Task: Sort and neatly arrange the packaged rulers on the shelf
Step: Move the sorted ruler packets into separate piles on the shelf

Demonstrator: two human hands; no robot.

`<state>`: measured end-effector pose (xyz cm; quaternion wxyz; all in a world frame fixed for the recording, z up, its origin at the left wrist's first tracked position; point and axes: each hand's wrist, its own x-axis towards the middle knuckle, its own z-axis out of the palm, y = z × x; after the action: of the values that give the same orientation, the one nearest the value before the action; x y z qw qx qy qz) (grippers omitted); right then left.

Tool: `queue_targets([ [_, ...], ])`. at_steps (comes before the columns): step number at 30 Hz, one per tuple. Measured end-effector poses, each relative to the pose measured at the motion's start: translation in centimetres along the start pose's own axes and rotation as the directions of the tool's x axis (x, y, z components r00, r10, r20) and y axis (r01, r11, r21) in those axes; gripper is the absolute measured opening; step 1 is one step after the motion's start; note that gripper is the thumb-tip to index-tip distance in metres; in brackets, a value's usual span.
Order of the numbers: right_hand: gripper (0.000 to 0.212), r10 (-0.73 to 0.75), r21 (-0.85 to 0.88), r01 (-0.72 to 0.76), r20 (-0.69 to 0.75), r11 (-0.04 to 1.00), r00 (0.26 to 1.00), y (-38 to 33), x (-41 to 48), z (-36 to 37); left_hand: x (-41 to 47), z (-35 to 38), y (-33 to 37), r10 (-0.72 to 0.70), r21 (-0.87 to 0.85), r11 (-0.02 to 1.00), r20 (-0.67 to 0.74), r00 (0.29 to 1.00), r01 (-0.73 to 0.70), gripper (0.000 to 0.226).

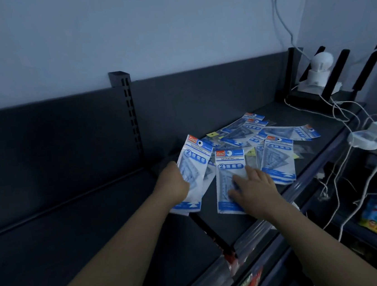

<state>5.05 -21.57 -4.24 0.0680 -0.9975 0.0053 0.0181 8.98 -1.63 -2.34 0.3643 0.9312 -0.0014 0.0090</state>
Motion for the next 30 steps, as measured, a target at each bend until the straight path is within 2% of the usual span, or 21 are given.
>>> queue_targets([
  [4,0.042,0.032,0.041,-0.03,-0.058,0.999,0.998,-0.5,-0.8,0.0,0.0,0.6,0.5,0.011,0.036,0.999,0.011,1.0,-0.011,0.029],
  [8,0.057,-0.013,0.011,0.013,0.04,1.0,0.999,-0.8,-1.5,-0.3,-0.2,0.8,1.1,-0.026,0.057,0.998,0.07,0.997,0.022,0.038],
  [11,0.062,0.028,0.08,-0.036,0.089,0.996,0.996,-0.9,-2.0,-0.9,-0.5,0.7,1.3,-0.07,0.008,0.998,0.109,0.992,0.069,0.05],
  [14,0.067,0.022,0.214,-0.028,0.03,0.976,0.999,-1.0,-1.8,-1.0,-0.9,0.6,0.8,-0.091,-0.133,0.985,0.164,0.982,0.114,0.053],
  [18,0.086,0.104,0.548,-0.105,0.032,0.83,0.994,-0.9,-1.5,-0.2,-1.6,0.3,0.2,-0.035,-0.341,0.935,0.19,0.981,0.1,0.031],
  [19,0.086,0.108,0.58,-0.104,0.028,0.808,0.994,-1.0,-1.5,-0.1,-1.9,0.2,0.3,-0.012,-0.416,0.903,0.214,0.977,0.102,0.027],
  [22,0.084,0.102,0.671,-0.076,0.002,0.738,0.995,-1.6,-1.7,0.2,-2.7,-0.1,0.4,0.022,-0.564,0.813,0.278,0.96,0.144,0.032],
  [26,0.078,0.116,0.751,-0.017,-0.08,0.66,0.99,-2.7,-2.3,0.4,-3.3,-0.8,-0.4,0.007,-0.646,0.736,0.307,0.952,0.202,0.039],
  [30,0.075,0.145,0.823,0.031,-0.137,0.568,0.98,-4.2,-2.6,0.3,-4.1,-2.2,-1.1,0.038,-0.664,0.73,0.279,0.96,0.164,0.035],
])
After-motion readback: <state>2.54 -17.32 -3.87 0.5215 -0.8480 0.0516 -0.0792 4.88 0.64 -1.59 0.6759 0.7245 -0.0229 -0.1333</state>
